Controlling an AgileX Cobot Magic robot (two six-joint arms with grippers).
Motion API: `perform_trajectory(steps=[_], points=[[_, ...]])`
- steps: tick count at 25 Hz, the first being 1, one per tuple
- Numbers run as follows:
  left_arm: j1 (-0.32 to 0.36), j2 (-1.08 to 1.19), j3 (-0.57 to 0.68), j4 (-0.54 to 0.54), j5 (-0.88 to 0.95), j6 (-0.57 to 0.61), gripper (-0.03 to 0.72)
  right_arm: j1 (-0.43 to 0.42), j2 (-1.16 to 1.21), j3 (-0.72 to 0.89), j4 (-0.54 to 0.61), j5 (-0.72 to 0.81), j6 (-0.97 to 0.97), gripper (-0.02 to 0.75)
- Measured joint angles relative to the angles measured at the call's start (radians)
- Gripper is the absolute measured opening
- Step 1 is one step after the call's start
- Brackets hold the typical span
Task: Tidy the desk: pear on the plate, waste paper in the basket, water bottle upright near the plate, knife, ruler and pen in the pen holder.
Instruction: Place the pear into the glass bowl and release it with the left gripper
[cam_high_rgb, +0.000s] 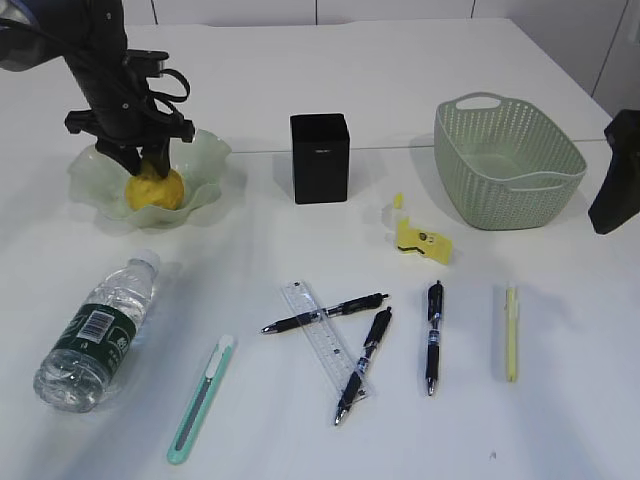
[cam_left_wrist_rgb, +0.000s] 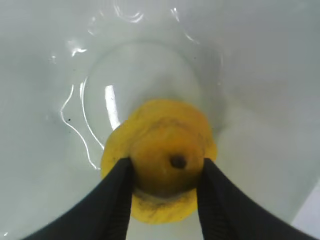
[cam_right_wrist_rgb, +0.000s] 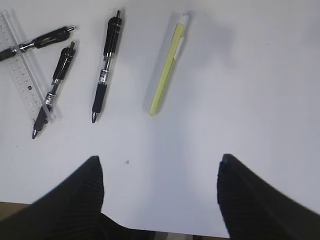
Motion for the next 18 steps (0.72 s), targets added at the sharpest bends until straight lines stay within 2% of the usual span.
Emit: perform_trajectory(steps=[3,8,13,18], points=[[0.011,0.000,0.000,-0.002,-0.002,0.000,0.319,0.000,0.000,0.000,0.000,0.000,0.000,0.552],[0.035,0.000,0.000,-0.022,-0.002,0.000,0.456,0.000,0.000,0.000,0.000,0.000,0.000,0.552],[0.045,0.000,-0.026,-0.033,0.033,0.000,0.484,0.000,0.000,0.000,0.000,0.000,0.000,0.552],[0.045,-0.011,-0.132,-0.071,0.076,0.000,0.486,0.000,0.000,0.000,0.000,-0.002,0.000,0.552]])
